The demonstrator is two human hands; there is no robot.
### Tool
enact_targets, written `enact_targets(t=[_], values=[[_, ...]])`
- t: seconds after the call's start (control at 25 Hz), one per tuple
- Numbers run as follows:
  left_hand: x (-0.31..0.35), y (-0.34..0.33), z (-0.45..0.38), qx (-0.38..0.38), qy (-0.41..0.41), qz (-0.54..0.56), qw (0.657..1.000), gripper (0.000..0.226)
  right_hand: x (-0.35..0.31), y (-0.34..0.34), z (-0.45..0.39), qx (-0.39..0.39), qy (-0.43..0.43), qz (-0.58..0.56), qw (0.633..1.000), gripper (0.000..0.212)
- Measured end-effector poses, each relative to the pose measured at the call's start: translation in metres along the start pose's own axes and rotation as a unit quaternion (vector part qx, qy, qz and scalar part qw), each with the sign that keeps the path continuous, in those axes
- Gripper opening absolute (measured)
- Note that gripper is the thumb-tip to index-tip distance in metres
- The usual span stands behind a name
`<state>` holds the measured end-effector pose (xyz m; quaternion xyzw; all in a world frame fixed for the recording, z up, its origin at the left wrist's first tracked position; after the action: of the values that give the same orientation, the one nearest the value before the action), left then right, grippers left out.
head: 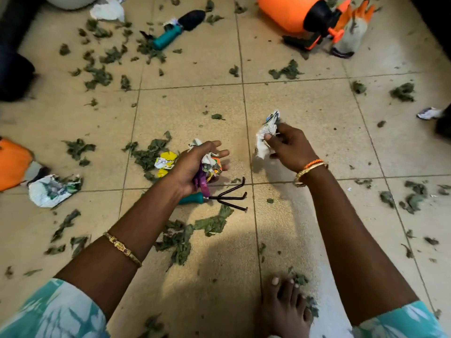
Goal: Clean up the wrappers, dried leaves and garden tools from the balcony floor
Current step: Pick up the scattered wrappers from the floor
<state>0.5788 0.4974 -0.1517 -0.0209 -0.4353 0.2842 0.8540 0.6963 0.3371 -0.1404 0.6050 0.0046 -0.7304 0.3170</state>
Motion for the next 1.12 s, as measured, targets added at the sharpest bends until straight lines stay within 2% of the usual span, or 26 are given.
enact_targets(t=[0.08,0.16,0.24,0.32,0.44,0.52,0.64,0.72,0.8,0.88,0.96,1.04,1.12], values=[[0.004,-0.001,0.009,-0.047,-0.001,0.009,0.999,0.035,-0.015,-0.024,0.006,-0.113,-0.046,-0.081,0.989,0.008],[0.007,0.000,0.020,-0.081,0.001,0.017,0.997,0.034,-0.025,-0.051,0.014,-0.163,-0.067,-0.101,0.979,0.011],[0.005,0.008,0.027,-0.070,0.005,-0.007,0.998,0.025,-0.028,-0.076,0.017,-0.146,-0.062,-0.049,0.986,0.021],[0.003,0.028,0.030,-0.009,0.017,-0.031,0.999,0.015,-0.030,-0.093,0.015,-0.102,-0.034,0.047,0.993,0.027],[0.010,0.075,0.032,0.087,0.007,-0.012,0.996,0.017,-0.044,-0.107,0.006,-0.077,0.021,0.058,0.995,0.009],[0.018,0.103,0.037,0.123,-0.009,0.027,0.992,0.019,-0.057,-0.119,0.000,-0.072,0.065,0.086,0.992,0.006],[0.025,0.150,0.046,0.180,-0.029,0.058,0.982,0.020,-0.070,-0.165,-0.003,-0.104,0.141,0.216,0.961,0.026],[0.023,0.176,0.053,0.211,-0.034,0.047,0.976,0.017,-0.064,-0.198,-0.003,-0.112,0.145,0.341,0.922,0.051],[0.013,0.194,0.058,0.221,-0.033,0.054,0.973,0.015,-0.053,-0.218,-0.005,-0.097,0.134,0.410,0.897,0.055],[0.004,0.206,0.065,0.224,-0.032,0.078,0.971,0.012,-0.050,-0.220,-0.005,-0.061,0.144,0.375,0.914,0.036],[-0.001,0.222,0.072,0.232,-0.038,0.116,0.965,0.013,-0.054,-0.212,-0.004,-0.012,0.160,0.292,0.943,0.019],[-0.003,0.234,0.077,0.229,-0.047,0.130,0.963,0.016,-0.061,-0.193,-0.003,0.050,0.162,0.214,0.962,0.013],[-0.007,0.235,0.081,0.203,-0.055,0.127,0.969,0.017,-0.066,-0.177,-0.002,0.089,0.112,0.103,0.984,0.010]])
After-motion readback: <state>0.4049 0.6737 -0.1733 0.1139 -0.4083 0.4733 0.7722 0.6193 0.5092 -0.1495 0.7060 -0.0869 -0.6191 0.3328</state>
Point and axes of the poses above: each hand's wrist, its own z-axis away from the middle knuckle, its own y-axis out of the back of the hand, x = y × z, the point moved 6 cm from there along -z, towards the middle knuckle, and after that the axes turned 5 degrees about -y, right-handed, at the moved point
